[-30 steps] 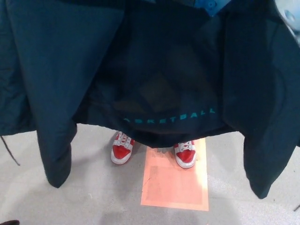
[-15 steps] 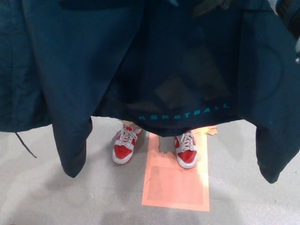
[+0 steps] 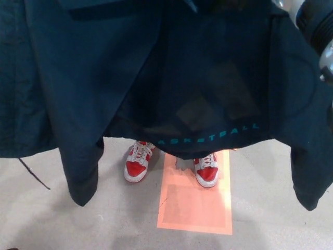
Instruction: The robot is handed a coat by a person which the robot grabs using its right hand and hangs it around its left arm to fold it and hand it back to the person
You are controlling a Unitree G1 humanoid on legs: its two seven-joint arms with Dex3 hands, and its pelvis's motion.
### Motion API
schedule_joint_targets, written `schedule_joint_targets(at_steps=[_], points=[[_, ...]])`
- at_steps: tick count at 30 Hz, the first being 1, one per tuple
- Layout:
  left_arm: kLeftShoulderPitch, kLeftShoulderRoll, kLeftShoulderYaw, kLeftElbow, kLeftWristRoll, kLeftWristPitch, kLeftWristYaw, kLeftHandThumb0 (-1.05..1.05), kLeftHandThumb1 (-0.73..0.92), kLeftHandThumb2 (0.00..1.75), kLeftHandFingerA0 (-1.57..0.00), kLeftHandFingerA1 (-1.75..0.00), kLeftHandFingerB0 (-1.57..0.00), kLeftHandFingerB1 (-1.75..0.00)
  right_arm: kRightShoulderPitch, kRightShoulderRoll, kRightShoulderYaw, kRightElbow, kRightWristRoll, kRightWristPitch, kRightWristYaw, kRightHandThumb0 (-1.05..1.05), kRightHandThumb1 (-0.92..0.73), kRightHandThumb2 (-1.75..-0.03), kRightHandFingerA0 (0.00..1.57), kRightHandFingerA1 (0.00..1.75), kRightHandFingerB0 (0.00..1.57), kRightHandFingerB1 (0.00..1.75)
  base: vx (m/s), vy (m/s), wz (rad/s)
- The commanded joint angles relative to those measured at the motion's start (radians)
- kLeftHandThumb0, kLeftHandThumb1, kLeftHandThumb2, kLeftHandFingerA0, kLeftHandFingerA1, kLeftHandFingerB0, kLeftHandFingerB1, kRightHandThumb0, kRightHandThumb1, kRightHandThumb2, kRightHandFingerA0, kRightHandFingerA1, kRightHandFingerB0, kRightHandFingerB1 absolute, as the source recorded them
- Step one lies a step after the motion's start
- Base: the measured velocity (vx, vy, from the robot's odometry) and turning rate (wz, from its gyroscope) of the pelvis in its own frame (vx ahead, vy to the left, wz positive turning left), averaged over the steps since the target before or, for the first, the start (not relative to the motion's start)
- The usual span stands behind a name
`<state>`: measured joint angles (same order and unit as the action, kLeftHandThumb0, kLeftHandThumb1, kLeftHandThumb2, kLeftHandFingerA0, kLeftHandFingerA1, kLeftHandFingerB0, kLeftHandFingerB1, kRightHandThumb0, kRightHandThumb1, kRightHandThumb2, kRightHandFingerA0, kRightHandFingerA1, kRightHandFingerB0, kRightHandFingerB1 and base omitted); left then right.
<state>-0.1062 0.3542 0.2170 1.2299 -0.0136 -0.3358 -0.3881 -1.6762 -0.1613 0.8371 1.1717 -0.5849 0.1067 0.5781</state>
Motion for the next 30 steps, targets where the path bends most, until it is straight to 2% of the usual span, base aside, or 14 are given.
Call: schedule_joint_targets(at_steps=[1, 2, 10, 11, 12, 15, 16, 17, 18, 19, 20, 21, 27, 30], points=[[0.006, 0.005, 0.019, -0.004, -0.034, 0.003, -0.018, -0.73, 0.9, 0.68, -0.11, -0.28, -0.11, -0.28, 0.15, -0.06, -0.093, -0.044, -0.015, -0.084, -0.318, -0.38, -0.91, -0.67, 0.63, 0.48, 0.54, 0.43, 0.0, 0.0, 0.0], [0.007, 0.004, 0.02, -0.004, -0.035, -0.002, -0.019, -0.73, 0.71, 1.05, -0.05, -0.39, -0.03, -0.39, 0.159, -0.059, -0.112, -0.048, -0.005, -0.084, -0.334, -0.38, -0.91, -0.67, 0.62, 0.51, 0.56, 0.45, 0.0, 0.0, 0.0], [0.01, 0.005, 0.011, -0.004, -0.024, -0.011, -0.003, -0.77, 0.73, 1.05, -0.13, -0.46, -0.05, -0.42, 0.22, -0.061, -0.234, -0.061, 0.023, -0.145, -0.497, -0.38, -0.9, -0.66, 0.72, 0.96, 0.58, 0.52, 0.0, 0.0, 0.0], [0.009, 0.003, 0.015, -0.005, -0.03, -0.012, -0.008, -0.72, 0.92, 0.67, -0.13, -0.31, -0.12, -0.3, 0.221, -0.064, -0.247, -0.06, 0.022, -0.158, -0.516, -0.39, -0.9, -0.66, 0.76, 0.86, 0.63, 0.54, 0.0, 0.0, 0.0], [0.01, 0.0, 0.019, -0.007, -0.037, -0.013, -0.016, -0.76, 0.72, 1.04, -0.1, -0.46, 0.0, -0.39, 0.218, -0.068, -0.256, -0.06, 0.02, -0.172, -0.54, -0.4, -0.88, -0.66, 0.82, 1.22, 0.71, 0.89, 0.0, 0.0, 0.0], [0.008, -0.004, 0.025, -0.01, -0.047, -0.018, -0.033, -0.79, 0.73, 1.04, -0.07, -0.44, -0.02, -0.38, 0.206, -0.071, -0.283, -0.057, 0.012, -0.196, -0.594, -0.38, -0.85, -0.66, 0.87, 1.27, 0.76, 0.65, 0.0, 0.0, 0.0], [0.007, -0.008, 0.029, -0.011, -0.053, -0.018, -0.039, -0.73, 0.7, 1.03, -0.06, -0.44, -0.03, -0.4, 0.201, -0.071, -0.291, -0.055, 0.008, -0.198, -0.61, -0.41, -0.82, -0.7, 0.84, 1.45, 0.69, 0.93, 0.0, 0.0, 0.0], [0.007, -0.009, 0.031, -0.011, -0.055, -0.018, -0.041, -0.73, 0.7, 1.03, -0.06, -0.44, -0.03, -0.4, 0.2, -0.07, -0.295, -0.055, 0.005, -0.199, -0.615, -0.41, -0.82, -0.7, 0.84, 1.45, 0.69, 0.93, 0.0, 0.0, 0.0], [0.007, -0.01, 0.031, -0.012, -0.054, -0.02, -0.042, -0.73, 0.7, 1.03, -0.05, -0.43, -0.04, -0.4, 0.193, -0.069, -0.304, -0.054, 0.006, -0.195, -0.62, -0.4, -0.86, -0.65, 0.78, 1.59, 0.61, 1.29, 0.0, 0.0, 0.0], [0.011, -0.015, 0.03, -0.023, -0.057, -0.016, -0.049, -0.71, 0.7, 1.03, -0.04, -0.41, -0.04, -0.41, 0.177, -0.073, -0.312, -0.051, 0.005, -0.194, -0.619, -0.42, -0.73, -1.06, 0.83, 1.16, 0.7, 1.09, 0.0, 0.0, 0.0], [0.014, -0.016, 0.03, -0.03, -0.059, -0.017, -0.054, -0.7, 0.71, 1.04, -0.04, -0.39, -0.04, -0.4, 0.17, -0.073, -0.316, -0.047, 0.002, -0.195, -0.626, -0.38, -0.89, -0.68, 0.69, 1.69, 0.54, 1.51, 0.0, 0.0, 0.0], [0.016, -0.017, 0.03, -0.035, -0.058, -0.018, -0.057, -0.7, 0.71, 1.04, -0.04, -0.4, -0.04, -0.4, 0.164, -0.073, -0.322, -0.044, 0.0, -0.2, -0.635, -0.38, -0.89, -0.66, 0.71, 1.75, 0.5, 1.58, 0.0, 0.0, 0.0], [0.025, -0.023, 0.037, -0.053, -0.067, -0.018, -0.074, -0.7, 0.71, 1.03, -0.04, -0.4, -0.04, -0.41, 0.134, -0.081, -0.351, -0.018, -0.006, -0.229, -0.695, -0.38, -0.85, -0.69, 0.74, 1.64, 0.65, 1.2, 0.0, 0.0, 0.0], [0.029, -0.023, 0.038, -0.062, -0.071, -0.021, -0.092, -0.68, 0.71, 1.03, -0.04, -0.39, -0.04, -0.39, 0.122, -0.084, -0.362, -0.007, -0.006, -0.246, -0.708, -0.38, -0.85, -0.69, 0.76, 1.65, 0.63, 1.28, 0.0, 0.0, 0.0]])
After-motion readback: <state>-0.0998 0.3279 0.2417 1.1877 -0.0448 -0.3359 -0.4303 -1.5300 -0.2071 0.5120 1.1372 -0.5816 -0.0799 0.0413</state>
